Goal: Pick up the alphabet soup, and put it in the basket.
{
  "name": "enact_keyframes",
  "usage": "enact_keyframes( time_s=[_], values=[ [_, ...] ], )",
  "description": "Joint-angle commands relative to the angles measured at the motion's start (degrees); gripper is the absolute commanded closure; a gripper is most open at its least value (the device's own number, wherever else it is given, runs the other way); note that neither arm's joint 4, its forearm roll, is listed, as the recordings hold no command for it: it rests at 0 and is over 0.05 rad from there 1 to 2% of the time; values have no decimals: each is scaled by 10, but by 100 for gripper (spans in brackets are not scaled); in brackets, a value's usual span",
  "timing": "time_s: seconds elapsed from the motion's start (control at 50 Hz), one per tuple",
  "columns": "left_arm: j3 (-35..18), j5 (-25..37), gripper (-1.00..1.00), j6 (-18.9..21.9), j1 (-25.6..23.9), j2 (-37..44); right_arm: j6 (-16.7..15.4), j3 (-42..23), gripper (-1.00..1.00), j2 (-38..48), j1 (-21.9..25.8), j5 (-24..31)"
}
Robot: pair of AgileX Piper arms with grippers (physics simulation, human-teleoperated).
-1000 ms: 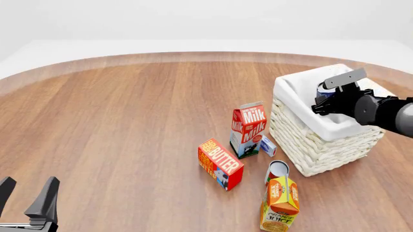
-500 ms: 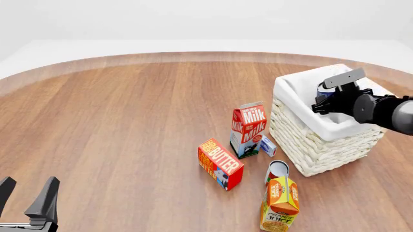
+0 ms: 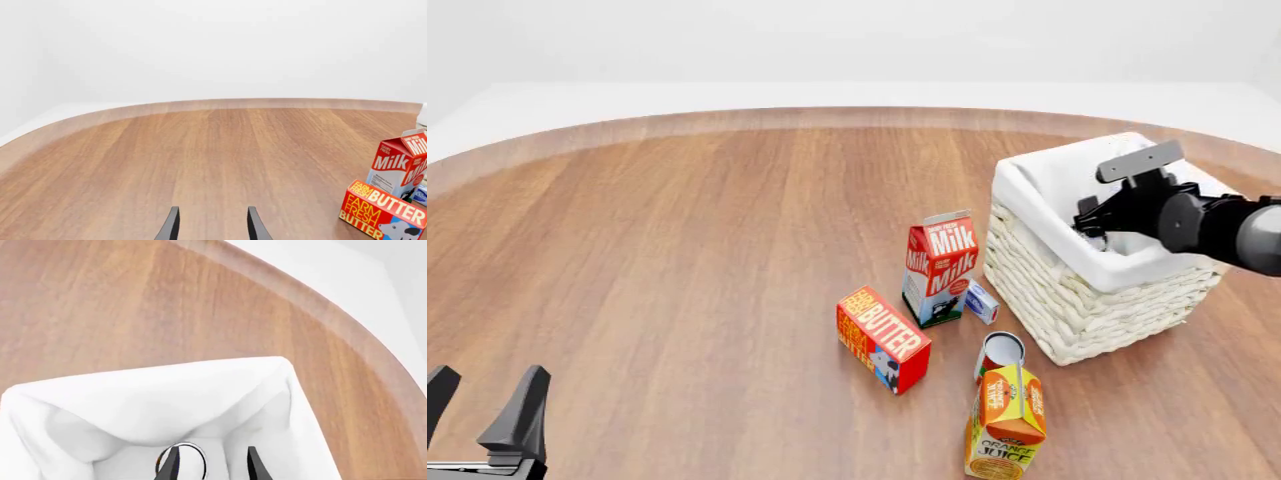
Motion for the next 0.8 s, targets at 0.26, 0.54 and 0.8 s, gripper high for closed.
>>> enact_keyframes(
  time_s=[0.26,0.54,0.8],
  values=[
    [0,0,-100,0,0,0,19,7,-100,-23,-8,4],
    [0,0,-100,0,0,0,29,41,-100,-74,-5,-6],
    [0,0,-100,0,0,0,40,64,-100,-103,2,-10]
  ],
)
